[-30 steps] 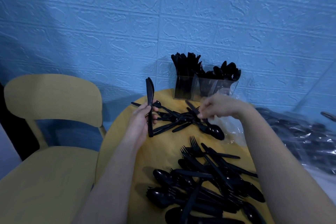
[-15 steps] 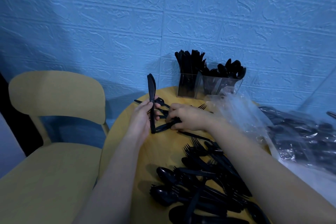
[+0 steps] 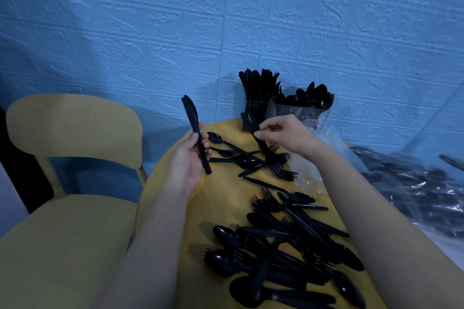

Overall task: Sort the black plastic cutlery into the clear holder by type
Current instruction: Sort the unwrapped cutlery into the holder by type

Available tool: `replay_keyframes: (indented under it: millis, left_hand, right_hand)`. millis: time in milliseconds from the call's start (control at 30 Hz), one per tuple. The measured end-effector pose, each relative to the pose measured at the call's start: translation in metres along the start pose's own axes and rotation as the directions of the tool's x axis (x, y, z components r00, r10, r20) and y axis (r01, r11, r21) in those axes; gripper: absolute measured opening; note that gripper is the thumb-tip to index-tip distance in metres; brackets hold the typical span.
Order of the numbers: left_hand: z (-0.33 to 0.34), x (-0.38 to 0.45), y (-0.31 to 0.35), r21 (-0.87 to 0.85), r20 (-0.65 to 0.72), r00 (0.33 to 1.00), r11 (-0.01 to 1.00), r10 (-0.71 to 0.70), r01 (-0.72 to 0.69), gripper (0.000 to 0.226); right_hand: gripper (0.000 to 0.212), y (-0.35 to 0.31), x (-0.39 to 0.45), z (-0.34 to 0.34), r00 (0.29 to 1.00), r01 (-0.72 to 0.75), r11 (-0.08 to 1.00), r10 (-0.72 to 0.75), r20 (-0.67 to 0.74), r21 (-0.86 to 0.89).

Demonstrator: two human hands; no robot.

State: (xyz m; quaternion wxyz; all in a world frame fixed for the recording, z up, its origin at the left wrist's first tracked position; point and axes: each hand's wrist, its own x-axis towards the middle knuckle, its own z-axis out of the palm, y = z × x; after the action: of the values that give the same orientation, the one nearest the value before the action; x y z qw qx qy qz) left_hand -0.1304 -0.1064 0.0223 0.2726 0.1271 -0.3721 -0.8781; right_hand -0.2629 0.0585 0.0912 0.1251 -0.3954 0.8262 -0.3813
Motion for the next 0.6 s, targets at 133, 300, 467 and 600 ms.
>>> replay_keyframes:
  millis: [133, 300, 467, 600]
  left_hand:
    - [0.005, -0.003, -0.005, 0.127, 0.020, 0.997, 0.989, -0.073, 0.070, 0.031]
    - [0.006, -0.004, -0.008, 0.195, 0.027, 0.993, 0.975, -0.114, 0.106, 0.032]
    - [0.005, -0.003, -0.009, 0.209, 0.031, 0.990, 0.969, -0.138, 0.129, 0.032]
    - [0.005, -0.003, -0.008, 0.188, 0.025, 0.989, 0.972, -0.146, 0.139, 0.031]
  right_hand:
    - [0.025, -0.006, -0.014, -0.014, 0.993, -0.097, 0.970, 0.079, 0.089, 0.224]
    - [0.025, -0.004, -0.027, -0.022, 0.950, -0.210, 0.956, 0.149, 0.275, 0.206]
    - [0.015, -0.002, -0.041, -0.018, 0.832, -0.230, 0.972, 0.221, 0.509, -0.047]
    - [0.011, 0.000, -0.045, -0.006, 0.789, -0.120, 0.943, 0.280, 0.547, -0.309]
